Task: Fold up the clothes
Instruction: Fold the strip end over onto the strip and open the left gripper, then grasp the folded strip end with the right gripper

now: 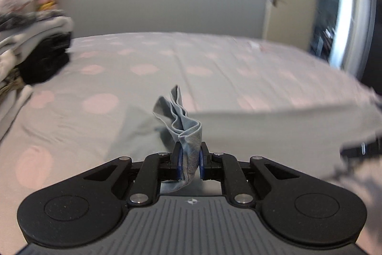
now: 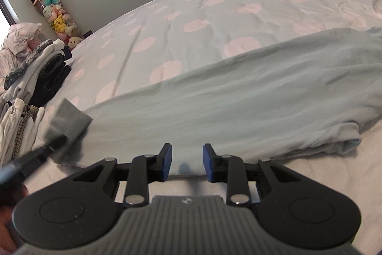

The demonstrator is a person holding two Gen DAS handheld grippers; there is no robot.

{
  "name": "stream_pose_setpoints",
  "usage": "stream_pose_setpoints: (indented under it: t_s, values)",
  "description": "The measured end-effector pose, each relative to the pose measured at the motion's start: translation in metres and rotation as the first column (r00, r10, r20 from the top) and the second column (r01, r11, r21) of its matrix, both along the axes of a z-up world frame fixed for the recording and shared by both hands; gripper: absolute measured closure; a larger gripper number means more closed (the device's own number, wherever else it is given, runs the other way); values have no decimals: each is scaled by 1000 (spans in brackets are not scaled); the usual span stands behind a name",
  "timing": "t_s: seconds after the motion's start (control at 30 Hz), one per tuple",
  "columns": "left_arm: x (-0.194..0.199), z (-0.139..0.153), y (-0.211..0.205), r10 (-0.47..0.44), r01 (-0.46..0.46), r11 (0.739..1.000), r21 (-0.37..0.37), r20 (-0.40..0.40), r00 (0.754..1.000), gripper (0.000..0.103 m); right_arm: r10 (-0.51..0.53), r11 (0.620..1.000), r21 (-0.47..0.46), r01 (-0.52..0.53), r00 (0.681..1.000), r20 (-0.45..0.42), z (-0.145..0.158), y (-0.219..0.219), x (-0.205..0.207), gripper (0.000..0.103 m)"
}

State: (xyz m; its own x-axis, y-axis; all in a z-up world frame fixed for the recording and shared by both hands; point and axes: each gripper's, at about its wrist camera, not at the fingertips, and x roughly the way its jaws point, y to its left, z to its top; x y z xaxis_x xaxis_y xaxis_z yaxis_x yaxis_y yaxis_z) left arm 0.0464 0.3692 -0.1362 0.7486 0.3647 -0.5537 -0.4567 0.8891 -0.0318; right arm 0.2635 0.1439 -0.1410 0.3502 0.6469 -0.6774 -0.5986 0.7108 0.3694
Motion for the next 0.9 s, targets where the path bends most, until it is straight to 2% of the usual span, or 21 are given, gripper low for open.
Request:
stream_pose_setpoints:
  t_s: [0.07, 0.17, 0.23, 0.37, 0.57, 0.7, 0.77, 0.9]
  values:
    - [4, -5, -8, -51, 51, 999, 12, -45, 998, 88, -2, 1000, 1, 2, 1000, -1, 0, 1, -3, 71]
    - [9, -15, -11, -99, 98, 995, -10, -92, 991, 87, 7, 1000, 6, -7, 1000, -13, -3, 3, -7, 71]
    - [8, -18, -12, -124, 124, 992, -10, -94, 988, 86, 14, 1000, 10, -14, 1000, -22, -5, 4, -10, 71]
    - [1, -15, -20, -200, 199, 980, -14, -82, 976, 74, 48, 998, 32, -47, 998, -40, -7, 11, -14, 70]
    - [-4, -9, -31, -304, 300, 952, -62, -77, 950, 74, 112, 989, 102, -103, 990, -86, -6, 31, -15, 70]
    - [-15, -3, -33, -293, 287, 956, -63, -102, 951, 73, 175, 977, 148, -154, 974, -143, -6, 56, -14, 69]
    - [-20, -1, -29, -255, 254, 967, -26, -127, 959, 72, 201, 972, 155, -178, 968, -151, -4, 71, -15, 70]
    - [-26, 1, -14, -152, 163, 985, 53, -171, 973, 72, 249, 963, 137, -234, 962, -107, 3, 99, -21, 71]
